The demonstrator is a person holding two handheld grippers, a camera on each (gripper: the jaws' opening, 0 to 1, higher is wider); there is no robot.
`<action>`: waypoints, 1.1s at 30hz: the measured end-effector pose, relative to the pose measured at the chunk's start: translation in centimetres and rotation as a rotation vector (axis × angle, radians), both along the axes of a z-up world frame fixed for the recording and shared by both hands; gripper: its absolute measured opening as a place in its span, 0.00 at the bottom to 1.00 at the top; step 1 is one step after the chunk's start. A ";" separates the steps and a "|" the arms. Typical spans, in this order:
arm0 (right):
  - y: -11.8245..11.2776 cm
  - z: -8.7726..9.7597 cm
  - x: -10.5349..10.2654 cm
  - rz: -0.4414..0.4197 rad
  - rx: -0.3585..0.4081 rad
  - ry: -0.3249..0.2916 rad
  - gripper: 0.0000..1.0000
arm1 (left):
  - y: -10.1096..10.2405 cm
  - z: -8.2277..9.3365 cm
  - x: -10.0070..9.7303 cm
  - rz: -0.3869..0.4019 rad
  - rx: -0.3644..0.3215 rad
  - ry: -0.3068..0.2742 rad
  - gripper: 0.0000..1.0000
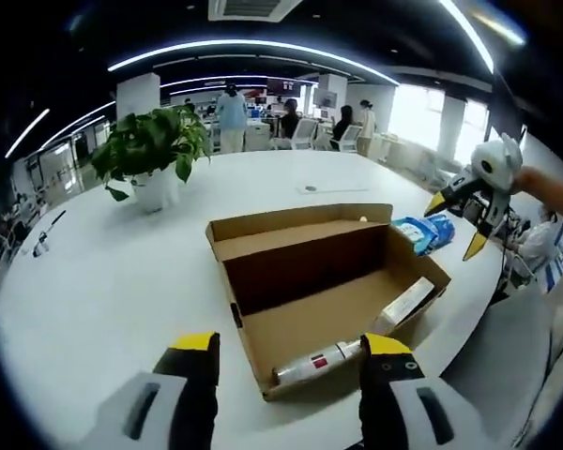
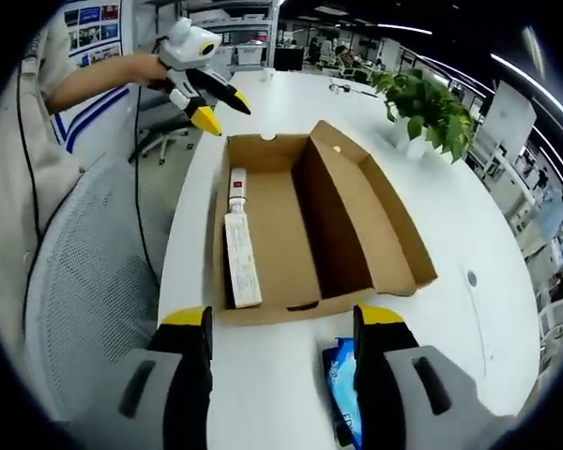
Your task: Operate the shoe box by opening the lid, removing the specified soft item, and placing it in the target area until the item is outside and the box remains undamaged.
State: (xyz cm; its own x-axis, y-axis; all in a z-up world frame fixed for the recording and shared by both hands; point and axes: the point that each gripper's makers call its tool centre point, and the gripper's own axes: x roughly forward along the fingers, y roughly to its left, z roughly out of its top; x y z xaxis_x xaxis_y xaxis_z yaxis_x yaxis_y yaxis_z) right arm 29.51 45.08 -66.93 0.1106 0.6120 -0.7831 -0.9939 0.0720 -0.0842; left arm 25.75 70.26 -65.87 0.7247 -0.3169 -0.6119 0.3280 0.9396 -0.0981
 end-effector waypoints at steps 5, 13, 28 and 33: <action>1.1 -0.8 -0.3 0.029 -0.009 0.021 0.54 | 0.7 -0.6 -0.1 0.056 -0.006 0.011 0.41; 2.4 -2.7 -0.2 0.062 -0.045 0.044 0.52 | 1.6 -1.8 -0.2 0.143 -0.031 0.064 0.26; 3.7 -5.0 -0.5 0.103 -0.107 0.117 0.44 | 2.5 -3.8 -0.6 0.217 -0.036 0.126 0.05; 4.2 -5.8 -0.9 0.110 -0.118 0.146 0.38 | 2.6 -3.9 -0.6 0.242 -0.071 0.133 0.05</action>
